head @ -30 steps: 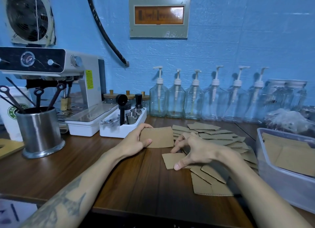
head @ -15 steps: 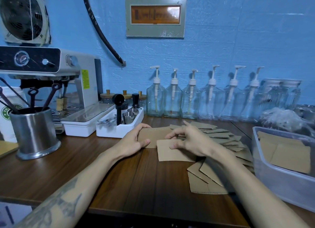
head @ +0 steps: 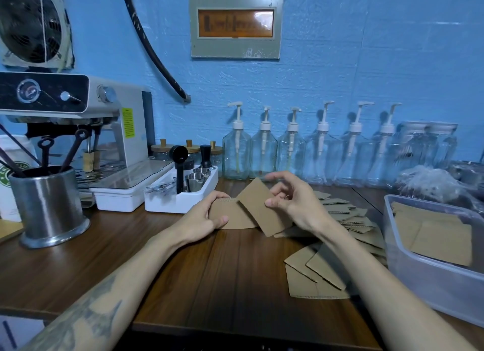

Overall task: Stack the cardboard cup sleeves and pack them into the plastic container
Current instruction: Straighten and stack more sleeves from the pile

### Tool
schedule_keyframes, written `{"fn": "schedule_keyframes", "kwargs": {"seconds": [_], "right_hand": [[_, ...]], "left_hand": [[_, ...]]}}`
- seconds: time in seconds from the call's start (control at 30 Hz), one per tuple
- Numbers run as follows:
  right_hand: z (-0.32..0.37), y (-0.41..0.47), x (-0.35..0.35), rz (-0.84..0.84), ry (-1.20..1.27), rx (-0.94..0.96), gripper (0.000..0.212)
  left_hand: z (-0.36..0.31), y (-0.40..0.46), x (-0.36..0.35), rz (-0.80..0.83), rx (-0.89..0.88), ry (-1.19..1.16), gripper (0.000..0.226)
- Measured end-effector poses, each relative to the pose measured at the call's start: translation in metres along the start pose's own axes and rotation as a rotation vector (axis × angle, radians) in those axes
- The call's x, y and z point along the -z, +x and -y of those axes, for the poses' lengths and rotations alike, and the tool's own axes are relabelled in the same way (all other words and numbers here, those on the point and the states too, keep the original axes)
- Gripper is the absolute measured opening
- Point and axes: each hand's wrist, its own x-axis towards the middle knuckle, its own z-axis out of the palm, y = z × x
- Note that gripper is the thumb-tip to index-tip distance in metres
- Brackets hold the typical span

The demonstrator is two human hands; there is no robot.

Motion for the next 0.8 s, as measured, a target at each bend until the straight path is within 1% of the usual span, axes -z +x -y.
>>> {"fn": "schedule_keyframes", "kwargs": {"seconds": [0.1,0.17,0.2,0.23,0.3,0.37,0.47,0.5,0.6,0.63,0.67,0.7,0.73,0.77,0.8], "right_hand": [[-0.006,0.0,0.005,-0.06,-0.019,0.026,0.074],[-0.011,0.0,0.003,-0.082,0.002,0.011,0.08],[-0.013,0.001,0.001,-0.088,0.028,-0.017,0.078],[-0.016,0.003,-0.001,-0.099,0.052,-0.061,0.071],[-0.023,0.008,-0.005,-0.129,0.029,-0.171,0.05],[-0.031,0.009,-0.005,-0.148,-0.119,-0.239,0.033],[-0.033,0.002,-0.006,-0.081,-0.409,-0.25,0.015],[-0.032,0.001,-0.008,-0.048,-0.477,-0.246,0.017],[-0.03,-0.002,-0.018,0.029,-0.625,-0.184,0.037],[-0.029,-0.002,-0.021,0.051,-0.649,-0.157,0.037],[-0.028,-0.001,-0.024,0.054,-0.657,-0.138,0.03],[-0.027,-0.001,-0.025,0.051,-0.638,-0.125,0.016],[-0.025,0.0,-0.025,0.045,-0.628,-0.119,0.028],[-0.024,0.0,-0.025,0.061,-0.611,-0.105,0.052],[-0.025,0.001,-0.024,0.078,-0.609,-0.072,0.067]], "left_hand": [[0.0,-0.001,0.0,0.003,-0.01,0.02,0.041],[0.001,-0.001,0.001,0.012,-0.021,0.031,0.045],[0.0,-0.001,0.001,0.021,-0.024,0.035,0.048],[0.001,-0.001,0.001,0.035,-0.026,0.04,0.051],[0.001,-0.001,0.001,0.07,-0.024,0.048,0.059],[0.001,-0.001,0.001,0.095,-0.003,0.02,0.064],[0.001,-0.002,0.001,0.076,0.014,-0.016,0.063],[0.0,-0.003,0.0,0.065,0.019,-0.016,0.062],[0.0,-0.002,-0.001,0.043,-0.006,0.008,0.049],[0.0,-0.002,-0.002,0.035,-0.026,0.014,0.043],[0.001,-0.001,-0.003,0.024,-0.044,0.018,0.039],[0.001,-0.001,-0.002,0.015,-0.056,0.022,0.036],[0.001,-0.001,-0.002,0.011,-0.064,0.026,0.035],[0.001,-0.001,-0.002,0.01,-0.069,0.029,0.036],[0.001,-0.001,-0.001,0.011,-0.077,0.031,0.038]]}}
